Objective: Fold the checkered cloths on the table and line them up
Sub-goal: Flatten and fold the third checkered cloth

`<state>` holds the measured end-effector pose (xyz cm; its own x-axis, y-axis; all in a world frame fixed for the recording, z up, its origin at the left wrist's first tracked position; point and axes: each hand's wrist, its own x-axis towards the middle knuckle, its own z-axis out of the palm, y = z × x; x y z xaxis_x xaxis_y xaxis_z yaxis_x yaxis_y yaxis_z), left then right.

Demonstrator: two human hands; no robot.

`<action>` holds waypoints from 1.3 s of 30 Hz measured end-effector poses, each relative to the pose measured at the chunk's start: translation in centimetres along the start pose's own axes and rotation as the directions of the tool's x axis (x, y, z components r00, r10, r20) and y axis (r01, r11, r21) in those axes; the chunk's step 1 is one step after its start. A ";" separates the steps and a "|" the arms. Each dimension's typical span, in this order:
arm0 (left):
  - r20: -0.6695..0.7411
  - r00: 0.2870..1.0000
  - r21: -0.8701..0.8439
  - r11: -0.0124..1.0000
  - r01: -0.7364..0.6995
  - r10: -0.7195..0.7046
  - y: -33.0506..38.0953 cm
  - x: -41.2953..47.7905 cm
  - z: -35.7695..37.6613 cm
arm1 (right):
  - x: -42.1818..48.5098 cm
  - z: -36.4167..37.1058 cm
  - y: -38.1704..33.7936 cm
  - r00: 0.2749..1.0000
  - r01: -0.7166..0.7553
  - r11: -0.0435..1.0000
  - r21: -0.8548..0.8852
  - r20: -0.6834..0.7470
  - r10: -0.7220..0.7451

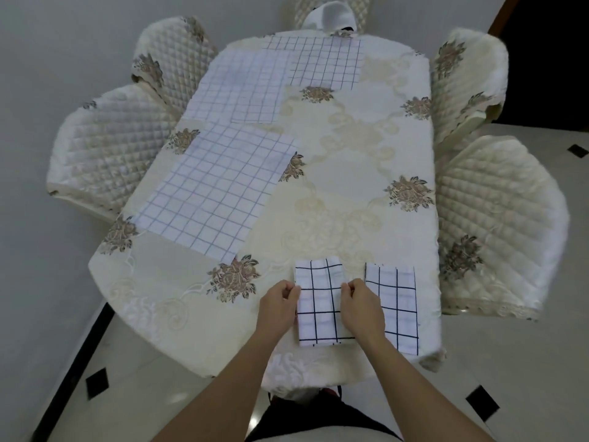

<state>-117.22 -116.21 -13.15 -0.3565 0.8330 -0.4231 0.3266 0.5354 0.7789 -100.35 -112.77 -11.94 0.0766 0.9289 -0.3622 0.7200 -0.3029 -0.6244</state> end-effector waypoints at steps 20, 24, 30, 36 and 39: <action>0.065 0.995 0.321 0.946 0.050 -0.075 0.2 2.8 -1.3 | 1.0 1.5 -1.8 0.991 -0.127 0.965 -0.231 0.013 0.133; 0.068 0.995 0.319 0.946 0.048 -0.074 -0.3 2.4 -1.8 | 0.2 1.4 -2.1 0.992 -0.120 0.966 -0.228 0.013 0.126; 0.053 0.998 0.384 0.921 -0.062 0.045 1.5 2.4 -4.1 | -0.4 -0.3 -3.5 0.999 -0.038 0.968 -0.247 -0.031 0.031; 0.092 0.927 0.577 0.739 -0.347 0.363 6.1 3.0 -7.3 | 1.1 -3.0 -8.4 0.970 0.221 0.880 -0.421 0.000 -0.244; 0.132 0.861 0.712 0.557 -0.428 0.492 8.9 3.4 -9.7 | 1.7 -4.2 -12.1 0.922 0.332 0.808 -0.486 -0.013 -0.387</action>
<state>-124.05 -109.95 -3.21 -0.0302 0.9986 -0.0424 0.9574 0.0411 0.2857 -106.06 -106.66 -2.07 -0.1987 0.9765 -0.0830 0.9426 0.1673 -0.2891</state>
